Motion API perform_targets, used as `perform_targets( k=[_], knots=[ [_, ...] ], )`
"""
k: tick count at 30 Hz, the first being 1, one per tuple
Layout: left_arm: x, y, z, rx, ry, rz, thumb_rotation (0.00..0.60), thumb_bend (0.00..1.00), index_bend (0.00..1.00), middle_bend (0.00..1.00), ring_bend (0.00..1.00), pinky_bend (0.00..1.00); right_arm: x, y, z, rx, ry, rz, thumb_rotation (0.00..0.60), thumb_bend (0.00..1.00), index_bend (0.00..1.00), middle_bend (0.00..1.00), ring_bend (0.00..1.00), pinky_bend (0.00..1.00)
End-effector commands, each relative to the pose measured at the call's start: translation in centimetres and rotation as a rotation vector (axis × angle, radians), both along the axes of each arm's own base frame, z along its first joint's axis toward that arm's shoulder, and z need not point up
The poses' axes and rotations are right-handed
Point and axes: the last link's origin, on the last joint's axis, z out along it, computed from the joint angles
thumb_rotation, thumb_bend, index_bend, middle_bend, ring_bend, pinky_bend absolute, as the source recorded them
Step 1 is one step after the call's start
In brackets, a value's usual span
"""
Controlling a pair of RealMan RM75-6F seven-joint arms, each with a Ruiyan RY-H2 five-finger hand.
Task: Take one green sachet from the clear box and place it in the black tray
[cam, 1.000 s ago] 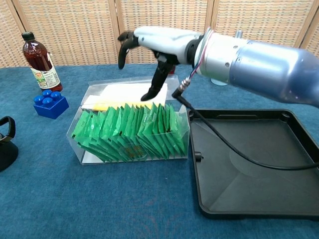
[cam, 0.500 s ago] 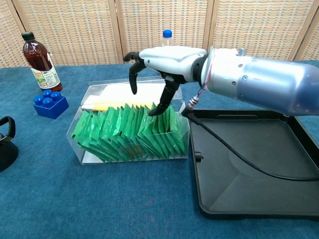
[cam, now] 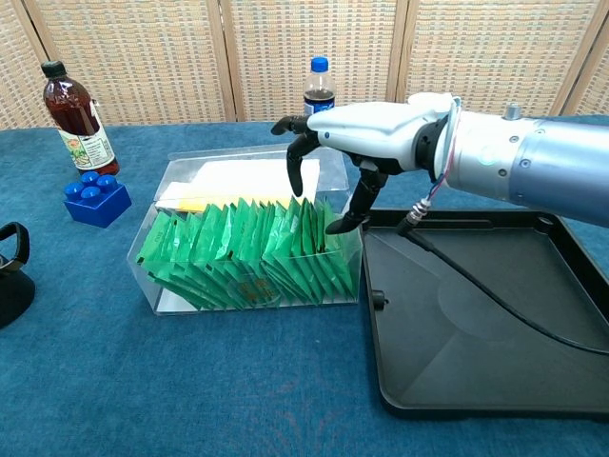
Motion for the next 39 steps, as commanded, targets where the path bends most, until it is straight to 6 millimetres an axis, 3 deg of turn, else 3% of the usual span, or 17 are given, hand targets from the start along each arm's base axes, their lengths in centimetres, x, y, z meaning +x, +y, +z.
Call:
perform_targets(
  k=[1, 14, 25, 39],
  knots=[
    [0.0, 0.0, -0.1, -0.002, 0.001, 0.000, 0.600, 0.05, 0.00, 0.00, 0.00, 0.00, -0.3, 0.4, 0.2, 0.014, 0.011, 0.011, 0.600, 0.37, 0.46, 0.03, 0.00, 0.01],
    [0.1, 0.0, -0.1, -0.002, 0.000, -0.003, 0.600, 0.05, 0.00, 0.00, 0.00, 0.00, -0.6, 1.0, -0.2, 0.039, 0.025, 0.020, 0.600, 0.39, 0.46, 0.03, 0.00, 0.01],
    [0.0, 0.0, 0.0, -0.004, -0.004, 0.000, 0.600, 0.05, 0.00, 0.00, 0.00, 0.00, -1.2, 0.5, -0.5, 0.031, 0.029, -0.004, 0.600, 0.45, 0.46, 0.03, 0.00, 0.01],
    [0.0, 0.0, -0.1, -0.008, -0.006, 0.001, 0.600, 0.05, 0.00, 0.00, 0.00, 0.00, -1.2, 0.3, -1.0, 0.029, 0.032, -0.006, 0.600, 0.45, 0.46, 0.03, 0.00, 0.01]
  ],
)
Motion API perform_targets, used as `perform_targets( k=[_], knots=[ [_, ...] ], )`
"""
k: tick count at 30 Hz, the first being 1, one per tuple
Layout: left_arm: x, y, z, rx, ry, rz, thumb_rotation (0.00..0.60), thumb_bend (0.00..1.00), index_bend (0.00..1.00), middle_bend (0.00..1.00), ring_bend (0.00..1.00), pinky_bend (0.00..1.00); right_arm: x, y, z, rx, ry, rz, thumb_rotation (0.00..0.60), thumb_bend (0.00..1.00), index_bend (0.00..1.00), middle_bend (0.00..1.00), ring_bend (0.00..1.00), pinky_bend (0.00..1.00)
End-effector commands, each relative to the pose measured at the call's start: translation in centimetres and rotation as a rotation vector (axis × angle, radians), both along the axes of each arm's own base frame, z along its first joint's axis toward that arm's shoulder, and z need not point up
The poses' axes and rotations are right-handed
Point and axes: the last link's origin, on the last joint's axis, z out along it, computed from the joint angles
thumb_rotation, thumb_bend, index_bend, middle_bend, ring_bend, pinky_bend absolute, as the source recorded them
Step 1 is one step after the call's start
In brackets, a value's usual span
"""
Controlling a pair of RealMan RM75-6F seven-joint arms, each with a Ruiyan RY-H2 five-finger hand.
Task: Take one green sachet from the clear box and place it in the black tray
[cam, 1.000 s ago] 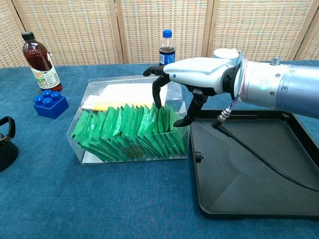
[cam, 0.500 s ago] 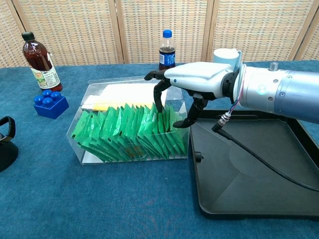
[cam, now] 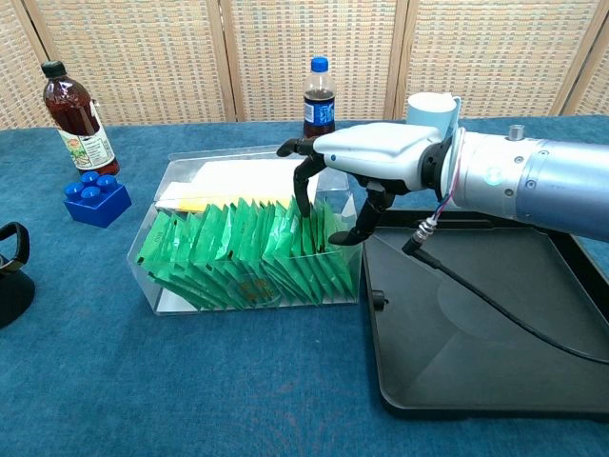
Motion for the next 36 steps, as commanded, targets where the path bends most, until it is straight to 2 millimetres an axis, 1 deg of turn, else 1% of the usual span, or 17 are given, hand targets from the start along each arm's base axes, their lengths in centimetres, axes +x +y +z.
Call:
perform_targets(
  k=[1, 5, 9, 16, 22, 36],
  knots=[
    [-0.02, 0.01, -0.01, -0.002, 0.000, 0.001, 0.600, 0.05, 0.00, 0.00, 0.00, 0.00, -0.05, -0.04, -0.06, -0.002, 0.003, 0.000, 0.600, 0.45, 0.46, 0.03, 0.00, 0.01],
    [-0.04, 0.03, 0.01, -0.001, -0.001, 0.001, 0.600, 0.05, 0.00, 0.00, 0.00, 0.00, -0.16, -0.19, -0.09, -0.012, 0.008, -0.001, 0.600, 0.45, 0.47, 0.04, 0.00, 0.02],
    [-0.03, 0.02, 0.00, -0.003, -0.002, 0.000, 0.600, 0.05, 0.00, 0.00, 0.00, 0.00, -0.36, -0.44, 0.04, -0.036, 0.019, -0.002, 0.600, 0.46, 0.50, 0.04, 0.00, 0.03],
    [-0.01, 0.03, 0.03, -0.002, -0.002, 0.000, 0.600, 0.05, 0.00, 0.00, 0.00, 0.00, -0.49, -0.55, 0.09, -0.045, 0.029, -0.006, 0.600, 0.51, 0.51, 0.04, 0.00, 0.04],
    [-0.03, 0.02, 0.03, -0.003, -0.003, 0.000, 0.600, 0.05, 0.00, 0.00, 0.00, 0.00, -0.59, -0.57, -0.02, -0.044, 0.033, -0.012, 0.600, 0.52, 0.53, 0.04, 0.00, 0.04],
    [-0.07, 0.05, 0.08, -0.002, -0.005, 0.001, 0.600, 0.05, 0.00, 0.00, 0.00, 0.00, -0.65, -0.60, -0.47, -0.048, 0.040, -0.015, 0.600, 0.53, 0.54, 0.04, 0.00, 0.04]
  ],
)
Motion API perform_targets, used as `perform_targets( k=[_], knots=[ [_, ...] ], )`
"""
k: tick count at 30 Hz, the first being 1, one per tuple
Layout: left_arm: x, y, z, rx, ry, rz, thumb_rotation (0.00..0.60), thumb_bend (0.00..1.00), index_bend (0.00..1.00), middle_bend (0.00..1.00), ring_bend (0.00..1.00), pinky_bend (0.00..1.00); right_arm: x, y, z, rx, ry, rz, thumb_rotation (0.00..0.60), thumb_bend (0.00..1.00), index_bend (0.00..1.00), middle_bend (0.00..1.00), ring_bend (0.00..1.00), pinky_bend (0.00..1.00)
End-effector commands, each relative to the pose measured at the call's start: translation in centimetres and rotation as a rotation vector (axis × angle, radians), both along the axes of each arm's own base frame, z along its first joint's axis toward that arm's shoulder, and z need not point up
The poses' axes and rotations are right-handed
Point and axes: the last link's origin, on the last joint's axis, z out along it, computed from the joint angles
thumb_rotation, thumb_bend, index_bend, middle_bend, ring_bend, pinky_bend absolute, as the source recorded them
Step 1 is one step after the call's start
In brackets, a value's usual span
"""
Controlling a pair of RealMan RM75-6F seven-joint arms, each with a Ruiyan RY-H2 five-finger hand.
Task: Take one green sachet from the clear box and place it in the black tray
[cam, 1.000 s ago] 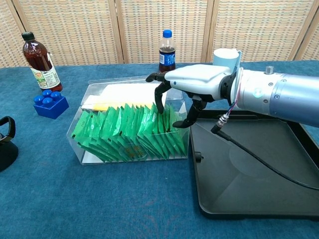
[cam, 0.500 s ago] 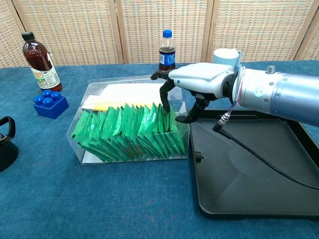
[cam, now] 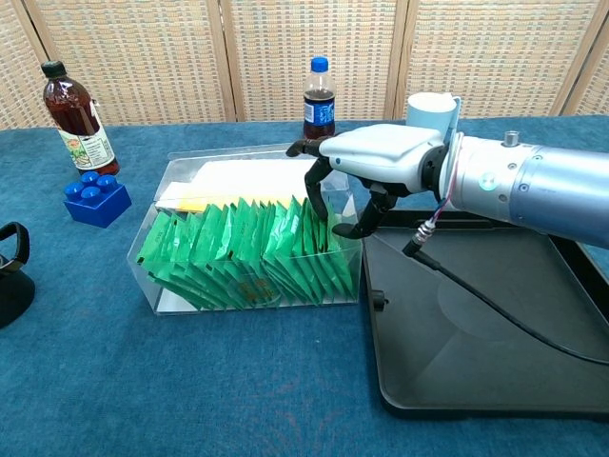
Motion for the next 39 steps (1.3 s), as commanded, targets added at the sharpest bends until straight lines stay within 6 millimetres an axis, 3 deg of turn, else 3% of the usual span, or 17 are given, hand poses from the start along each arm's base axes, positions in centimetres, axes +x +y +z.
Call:
perform_targets(
  k=[1, 10, 39],
  knots=[
    [-0.01, 0.02, -0.01, 0.000, -0.001, 0.001, 0.600, 0.05, 0.00, 0.00, 0.00, 0.00, -0.08, -0.06, -0.04, -0.003, 0.000, -0.004, 0.600, 0.54, 0.54, 0.04, 0.00, 0.04],
    [-0.03, 0.03, -0.03, 0.000, 0.001, 0.001, 0.600, 0.05, 0.00, 0.00, 0.00, 0.00, -0.19, -0.17, -0.18, -0.007, -0.002, -0.009, 0.600, 0.59, 0.56, 0.05, 0.00, 0.05],
    [-0.10, 0.07, 0.01, -0.001, -0.001, 0.004, 0.600, 0.05, 0.00, 0.00, 0.00, 0.00, -0.11, -0.14, -0.66, -0.027, -0.036, 0.003, 0.600, 0.59, 0.67, 0.09, 0.00, 0.07]
  ],
)
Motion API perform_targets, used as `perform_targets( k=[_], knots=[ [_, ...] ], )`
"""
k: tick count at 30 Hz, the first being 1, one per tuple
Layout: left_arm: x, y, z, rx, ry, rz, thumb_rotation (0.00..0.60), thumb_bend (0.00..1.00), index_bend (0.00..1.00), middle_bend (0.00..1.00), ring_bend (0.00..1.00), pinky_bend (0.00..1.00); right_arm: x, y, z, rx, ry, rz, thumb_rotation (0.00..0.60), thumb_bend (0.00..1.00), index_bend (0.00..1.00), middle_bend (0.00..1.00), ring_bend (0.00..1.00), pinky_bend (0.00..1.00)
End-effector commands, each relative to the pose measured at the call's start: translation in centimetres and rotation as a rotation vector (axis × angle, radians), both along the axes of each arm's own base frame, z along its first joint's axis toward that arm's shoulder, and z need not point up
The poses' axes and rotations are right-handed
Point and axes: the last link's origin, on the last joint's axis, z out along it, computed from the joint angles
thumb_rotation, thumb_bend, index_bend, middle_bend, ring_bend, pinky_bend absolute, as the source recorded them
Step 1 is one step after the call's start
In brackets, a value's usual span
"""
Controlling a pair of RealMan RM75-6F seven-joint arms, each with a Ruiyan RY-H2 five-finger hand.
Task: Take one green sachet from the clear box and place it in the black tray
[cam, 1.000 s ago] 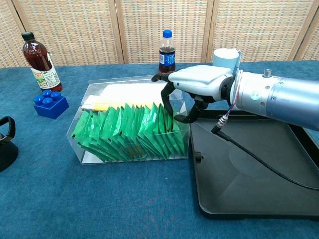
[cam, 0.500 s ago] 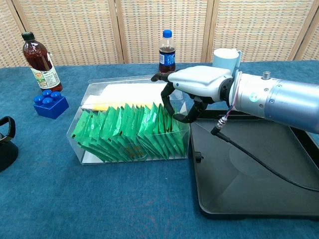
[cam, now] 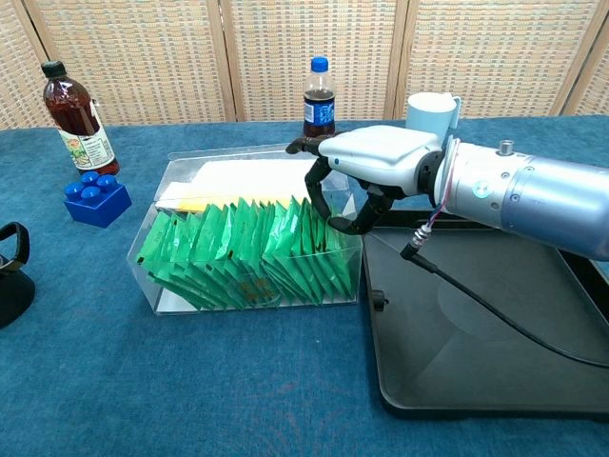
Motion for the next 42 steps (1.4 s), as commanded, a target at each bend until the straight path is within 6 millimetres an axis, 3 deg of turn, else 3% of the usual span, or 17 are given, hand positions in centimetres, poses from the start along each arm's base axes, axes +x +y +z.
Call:
perform_targets(
  k=[1, 12, 28, 35, 37, 42],
  knots=[
    [0.0, 0.0, 0.0, -0.002, -0.001, 0.001, 0.600, 0.05, 0.00, 0.00, 0.00, 0.00, 0.1, 0.1, 0.1, -0.001, -0.011, 0.005, 0.600, 0.59, 0.67, 0.09, 0.00, 0.07],
    [0.1, 0.0, -0.1, -0.006, -0.003, 0.000, 0.600, 0.05, 0.00, 0.00, 0.00, 0.00, 1.1, 0.3, 2.2, -0.035, -0.053, 0.040, 0.600, 0.59, 0.67, 0.09, 0.00, 0.07],
    [0.4, -0.4, 0.2, 0.002, -0.013, -0.020, 0.600, 0.05, 0.00, 0.00, 0.00, 0.00, 1.3, 1.0, 10.8, -0.174, -0.127, 0.059, 0.600, 0.59, 0.67, 0.10, 0.00, 0.07],
    [0.6, -0.6, 0.3, 0.003, -0.014, -0.027, 0.600, 0.05, 0.00, 0.00, 0.00, 0.00, -0.7, 1.6, 13.5, -0.218, -0.115, 0.030, 0.600, 0.59, 0.67, 0.10, 0.00, 0.07],
    [0.7, -0.7, 0.3, 0.005, -0.015, -0.034, 0.600, 0.05, 0.00, 0.00, 0.00, 0.00, -3.9, 2.7, 14.6, -0.224, -0.075, -0.019, 0.600, 0.59, 0.67, 0.10, 0.00, 0.07],
    [0.8, -0.9, 0.3, 0.004, -0.016, -0.037, 0.600, 0.05, 0.00, 0.00, 0.00, 0.00, -7.6, 4.1, 14.7, -0.198, -0.034, -0.060, 0.600, 0.59, 0.67, 0.10, 0.00, 0.07]
  ],
)
